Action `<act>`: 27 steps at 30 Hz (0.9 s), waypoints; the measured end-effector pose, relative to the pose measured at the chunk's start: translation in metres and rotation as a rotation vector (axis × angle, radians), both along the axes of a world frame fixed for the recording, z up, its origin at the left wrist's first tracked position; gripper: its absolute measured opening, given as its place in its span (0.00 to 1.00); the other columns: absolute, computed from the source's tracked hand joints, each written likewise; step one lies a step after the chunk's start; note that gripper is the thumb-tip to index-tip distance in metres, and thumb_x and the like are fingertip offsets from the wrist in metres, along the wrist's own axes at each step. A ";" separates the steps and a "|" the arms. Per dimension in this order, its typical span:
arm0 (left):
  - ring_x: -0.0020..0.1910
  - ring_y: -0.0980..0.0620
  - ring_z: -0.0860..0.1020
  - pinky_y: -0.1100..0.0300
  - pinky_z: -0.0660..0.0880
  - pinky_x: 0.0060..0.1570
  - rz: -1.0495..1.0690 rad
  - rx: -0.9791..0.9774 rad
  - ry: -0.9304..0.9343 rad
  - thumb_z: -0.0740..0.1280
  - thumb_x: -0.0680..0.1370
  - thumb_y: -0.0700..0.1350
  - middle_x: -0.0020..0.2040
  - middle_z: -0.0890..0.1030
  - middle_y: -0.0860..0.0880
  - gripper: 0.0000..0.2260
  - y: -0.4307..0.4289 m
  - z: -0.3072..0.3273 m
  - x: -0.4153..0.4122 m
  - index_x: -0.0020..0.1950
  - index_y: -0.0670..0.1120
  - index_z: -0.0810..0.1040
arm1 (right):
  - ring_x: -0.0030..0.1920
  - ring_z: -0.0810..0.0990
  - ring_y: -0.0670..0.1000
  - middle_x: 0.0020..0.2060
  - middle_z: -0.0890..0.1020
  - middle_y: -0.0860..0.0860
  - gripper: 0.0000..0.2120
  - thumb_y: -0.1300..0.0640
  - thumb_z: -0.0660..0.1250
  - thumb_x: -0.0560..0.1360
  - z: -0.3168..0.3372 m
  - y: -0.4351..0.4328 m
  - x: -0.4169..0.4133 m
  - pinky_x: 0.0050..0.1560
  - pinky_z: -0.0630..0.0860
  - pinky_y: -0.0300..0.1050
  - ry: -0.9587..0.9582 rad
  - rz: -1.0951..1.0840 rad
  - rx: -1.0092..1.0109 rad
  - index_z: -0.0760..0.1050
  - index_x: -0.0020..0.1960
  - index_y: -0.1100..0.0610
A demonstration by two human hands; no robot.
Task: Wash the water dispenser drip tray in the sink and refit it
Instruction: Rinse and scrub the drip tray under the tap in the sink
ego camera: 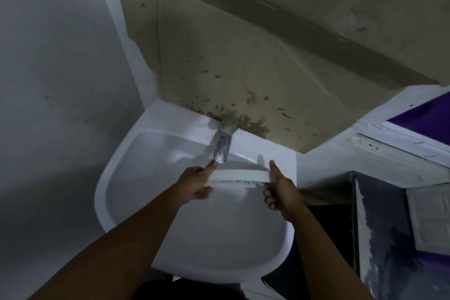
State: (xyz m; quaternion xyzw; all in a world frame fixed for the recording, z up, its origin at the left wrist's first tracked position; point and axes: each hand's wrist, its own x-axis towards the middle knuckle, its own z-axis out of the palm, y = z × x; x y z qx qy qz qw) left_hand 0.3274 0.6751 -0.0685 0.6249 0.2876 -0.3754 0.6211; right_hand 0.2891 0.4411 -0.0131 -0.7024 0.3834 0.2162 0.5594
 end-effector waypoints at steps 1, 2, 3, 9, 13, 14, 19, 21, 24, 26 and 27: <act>0.34 0.47 0.85 0.59 0.79 0.29 -0.074 0.073 0.017 0.62 0.69 0.71 0.36 0.86 0.44 0.31 0.005 0.002 -0.001 0.46 0.43 0.80 | 0.22 0.72 0.49 0.23 0.76 0.52 0.35 0.27 0.58 0.70 -0.001 0.003 -0.001 0.26 0.68 0.40 0.013 0.053 -0.013 0.80 0.42 0.59; 0.34 0.48 0.85 0.60 0.78 0.28 -0.119 0.142 0.026 0.58 0.70 0.73 0.35 0.86 0.45 0.33 0.010 0.003 -0.001 0.45 0.43 0.80 | 0.23 0.74 0.49 0.24 0.78 0.52 0.35 0.27 0.57 0.71 -0.002 0.007 -0.003 0.27 0.69 0.40 0.034 0.089 -0.029 0.81 0.43 0.59; 0.33 0.48 0.85 0.60 0.78 0.28 -0.130 0.193 0.027 0.55 0.72 0.72 0.35 0.85 0.45 0.33 0.016 0.002 0.000 0.44 0.43 0.79 | 0.24 0.77 0.50 0.25 0.80 0.53 0.35 0.26 0.57 0.71 -0.003 0.011 -0.004 0.28 0.69 0.39 0.064 0.112 -0.042 0.81 0.43 0.58; 0.40 0.46 0.83 0.53 0.81 0.36 0.109 0.039 0.082 0.67 0.72 0.64 0.45 0.82 0.42 0.26 0.049 -0.001 0.004 0.48 0.40 0.77 | 0.31 0.84 0.53 0.39 0.85 0.59 0.31 0.35 0.51 0.78 -0.016 0.058 0.005 0.30 0.74 0.38 0.097 0.130 0.024 0.75 0.53 0.62; 0.44 0.45 0.79 0.50 0.80 0.42 0.302 -0.042 0.060 0.70 0.72 0.59 0.48 0.77 0.41 0.24 0.072 -0.002 0.000 0.52 0.38 0.76 | 0.40 0.80 0.55 0.48 0.79 0.57 0.23 0.44 0.49 0.82 -0.025 0.096 0.018 0.35 0.76 0.43 0.009 0.182 -0.061 0.67 0.62 0.62; 0.45 0.45 0.79 0.49 0.79 0.44 0.341 -0.052 0.040 0.69 0.73 0.57 0.49 0.77 0.41 0.22 0.077 -0.003 -0.001 0.52 0.38 0.75 | 0.46 0.80 0.57 0.51 0.79 0.58 0.21 0.45 0.51 0.82 -0.026 0.104 0.021 0.42 0.79 0.48 0.001 0.226 -0.088 0.66 0.64 0.61; 0.49 0.43 0.78 0.47 0.77 0.51 0.541 -0.029 -0.058 0.69 0.75 0.53 0.48 0.77 0.42 0.21 0.096 0.003 -0.005 0.56 0.37 0.71 | 0.58 0.78 0.62 0.56 0.79 0.61 0.24 0.42 0.52 0.80 -0.026 0.131 0.034 0.60 0.76 0.56 -0.004 0.493 -0.196 0.73 0.60 0.61; 0.49 0.42 0.79 0.46 0.78 0.50 0.544 0.000 -0.070 0.69 0.75 0.53 0.48 0.78 0.41 0.21 0.102 0.006 -0.007 0.56 0.37 0.71 | 0.56 0.80 0.63 0.55 0.81 0.62 0.22 0.47 0.53 0.81 -0.026 0.132 0.038 0.59 0.77 0.56 0.017 0.495 -0.222 0.75 0.59 0.63; 0.45 0.43 0.79 0.48 0.79 0.41 0.527 0.015 -0.064 0.69 0.75 0.54 0.47 0.78 0.40 0.17 0.108 0.010 -0.010 0.52 0.40 0.74 | 0.58 0.78 0.64 0.59 0.79 0.64 0.16 0.57 0.59 0.80 -0.028 0.131 0.042 0.60 0.74 0.53 0.026 0.670 -0.409 0.74 0.60 0.67; 0.47 0.42 0.80 0.48 0.80 0.39 0.496 -0.002 -0.056 0.70 0.74 0.55 0.49 0.79 0.41 0.19 0.107 0.011 -0.010 0.53 0.41 0.74 | 0.61 0.77 0.64 0.60 0.78 0.64 0.16 0.60 0.65 0.77 -0.030 0.128 0.042 0.61 0.72 0.50 -0.003 0.680 -0.512 0.73 0.60 0.68; 0.48 0.41 0.80 0.48 0.81 0.40 0.474 -0.012 -0.051 0.71 0.73 0.55 0.50 0.79 0.41 0.20 0.105 0.011 -0.010 0.54 0.42 0.74 | 0.60 0.78 0.63 0.59 0.79 0.63 0.15 0.61 0.67 0.75 -0.033 0.125 0.042 0.61 0.73 0.50 -0.010 0.652 -0.506 0.75 0.59 0.68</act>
